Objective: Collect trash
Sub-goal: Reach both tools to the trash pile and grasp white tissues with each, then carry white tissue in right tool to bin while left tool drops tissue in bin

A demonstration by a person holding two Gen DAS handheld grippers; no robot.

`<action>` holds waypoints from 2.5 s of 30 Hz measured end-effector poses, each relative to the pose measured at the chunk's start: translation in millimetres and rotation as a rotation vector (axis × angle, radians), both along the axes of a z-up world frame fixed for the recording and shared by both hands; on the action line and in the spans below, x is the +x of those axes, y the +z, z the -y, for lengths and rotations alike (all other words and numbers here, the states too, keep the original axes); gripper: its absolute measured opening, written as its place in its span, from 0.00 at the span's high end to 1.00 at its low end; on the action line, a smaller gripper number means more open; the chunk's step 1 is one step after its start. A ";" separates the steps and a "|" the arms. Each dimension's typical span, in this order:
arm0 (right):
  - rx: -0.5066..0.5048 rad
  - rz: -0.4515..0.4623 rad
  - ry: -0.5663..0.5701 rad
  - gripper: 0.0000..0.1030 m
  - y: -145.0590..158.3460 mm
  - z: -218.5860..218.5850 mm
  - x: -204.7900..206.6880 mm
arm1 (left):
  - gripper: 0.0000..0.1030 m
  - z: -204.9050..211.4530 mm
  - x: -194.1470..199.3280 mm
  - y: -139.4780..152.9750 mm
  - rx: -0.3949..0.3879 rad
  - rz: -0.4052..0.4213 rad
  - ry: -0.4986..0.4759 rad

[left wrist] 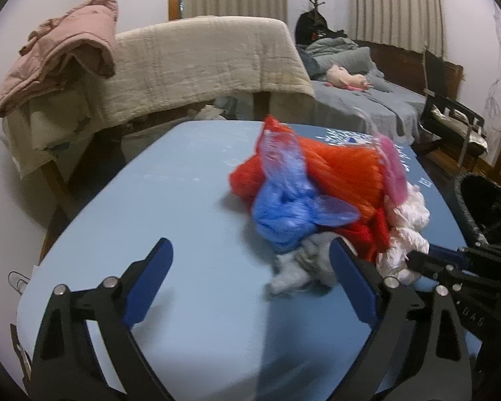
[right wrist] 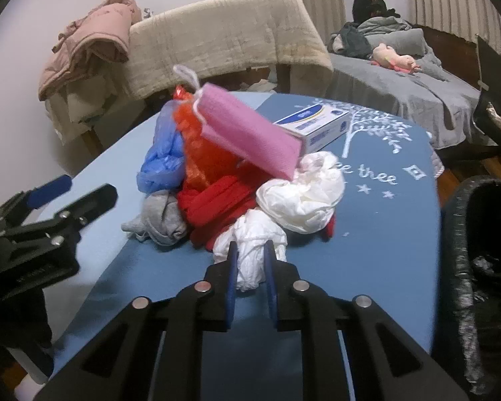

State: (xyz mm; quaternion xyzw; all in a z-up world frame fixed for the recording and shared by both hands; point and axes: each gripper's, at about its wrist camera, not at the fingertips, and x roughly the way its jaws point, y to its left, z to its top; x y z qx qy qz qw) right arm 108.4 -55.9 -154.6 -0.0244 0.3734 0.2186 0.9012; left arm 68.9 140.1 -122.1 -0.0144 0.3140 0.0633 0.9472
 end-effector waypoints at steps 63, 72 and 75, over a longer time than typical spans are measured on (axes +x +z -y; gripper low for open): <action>0.036 0.158 -0.485 0.85 56.4 235.1 -42.8 | 0.86 208.8 -0.9 61.4 -0.112 0.101 -0.517; 0.023 0.145 -0.612 0.83 49.8 286.2 -45.4 | 0.86 285.1 23.7 44.1 -0.161 0.059 -0.663; 0.019 0.137 -0.646 0.79 47.7 297.7 -44.6 | 0.71 298.2 31.0 34.5 -0.188 0.023 -0.694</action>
